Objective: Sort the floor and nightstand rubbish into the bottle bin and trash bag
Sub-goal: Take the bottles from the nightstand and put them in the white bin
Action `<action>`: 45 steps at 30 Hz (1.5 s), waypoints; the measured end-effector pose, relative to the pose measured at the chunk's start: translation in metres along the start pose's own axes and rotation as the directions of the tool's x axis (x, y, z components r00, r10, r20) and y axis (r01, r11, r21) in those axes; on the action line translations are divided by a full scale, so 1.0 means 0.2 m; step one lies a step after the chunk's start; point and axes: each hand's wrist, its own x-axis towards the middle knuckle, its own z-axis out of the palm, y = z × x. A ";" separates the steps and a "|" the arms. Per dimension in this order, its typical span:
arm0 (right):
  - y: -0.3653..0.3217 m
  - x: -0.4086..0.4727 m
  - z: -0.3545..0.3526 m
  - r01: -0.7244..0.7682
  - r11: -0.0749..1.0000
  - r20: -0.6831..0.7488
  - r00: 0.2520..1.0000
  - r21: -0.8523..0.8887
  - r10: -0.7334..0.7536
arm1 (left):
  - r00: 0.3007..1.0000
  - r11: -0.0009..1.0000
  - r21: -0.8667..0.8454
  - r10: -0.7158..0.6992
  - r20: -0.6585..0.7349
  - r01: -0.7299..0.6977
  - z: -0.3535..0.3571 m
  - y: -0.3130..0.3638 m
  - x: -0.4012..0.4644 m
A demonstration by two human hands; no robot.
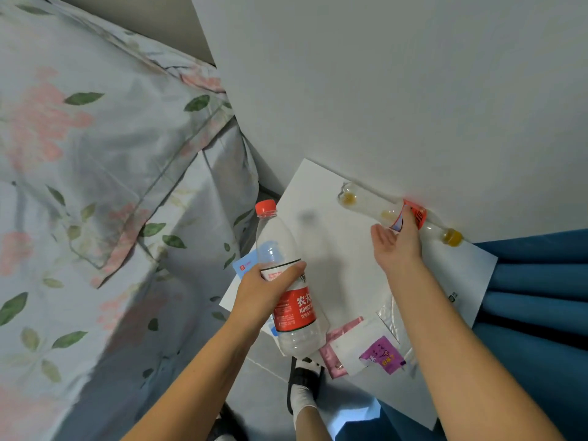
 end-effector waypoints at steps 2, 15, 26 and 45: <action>0.01 0.04 0.07 0.072 0.997 -0.035 0.997 0.025 -0.071 | 1.000 1.000 -0.001 -0.005 -0.003 0.005 -0.01 -0.03 -0.01; 0.00 0.00 0.15 0.043 0.998 -0.163 0.986 0.045 -0.035 | 1.000 0.999 -0.031 -0.019 -0.012 0.018 -0.10 -0.12 -0.02; 0.27 -0.23 -0.12 -0.126 0.981 0.135 0.980 -0.146 0.146 | 0.999 0.993 -0.119 -0.013 -0.040 0.008 -0.10 -0.13 -0.02; 1.27 -0.94 -0.07 0.575 0.326 0.645 0.745 -0.750 0.170 | 0.935 0.914 -0.401 -0.086 -0.344 -0.063 -1.01 -0.81 -0.47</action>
